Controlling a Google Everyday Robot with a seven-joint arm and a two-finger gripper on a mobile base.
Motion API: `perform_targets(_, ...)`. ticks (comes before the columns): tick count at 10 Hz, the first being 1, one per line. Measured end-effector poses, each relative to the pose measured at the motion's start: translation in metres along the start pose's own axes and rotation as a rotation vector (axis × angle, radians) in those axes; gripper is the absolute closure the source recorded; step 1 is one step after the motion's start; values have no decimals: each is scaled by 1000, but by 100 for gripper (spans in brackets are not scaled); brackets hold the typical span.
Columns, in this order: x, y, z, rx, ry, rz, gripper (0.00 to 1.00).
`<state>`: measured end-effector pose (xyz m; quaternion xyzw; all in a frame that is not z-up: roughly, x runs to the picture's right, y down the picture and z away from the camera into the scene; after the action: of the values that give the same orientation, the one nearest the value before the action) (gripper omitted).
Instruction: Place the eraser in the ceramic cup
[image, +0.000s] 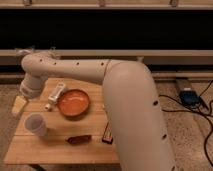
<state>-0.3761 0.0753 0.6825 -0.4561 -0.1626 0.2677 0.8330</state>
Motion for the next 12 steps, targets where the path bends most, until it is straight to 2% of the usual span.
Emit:
perform_targets(1,2,-2,0,6,6,7,20)
perform_targets(2,10,-9,0,27,24,41,20)
perform_targets(3,20,-18,-3,45,33,76,20)
perform_targets(4,39,-35,-9,69,47,131,20)
perform_targets(7,108,-69,-35,136,78,273,20)
perform_targets(8,137,-79,-47,165,90,333,20)
perform_targets(10,181,-88,-63,206,114,419,20)
perform_targets(12,234,-91,-78,246,149,520,20)
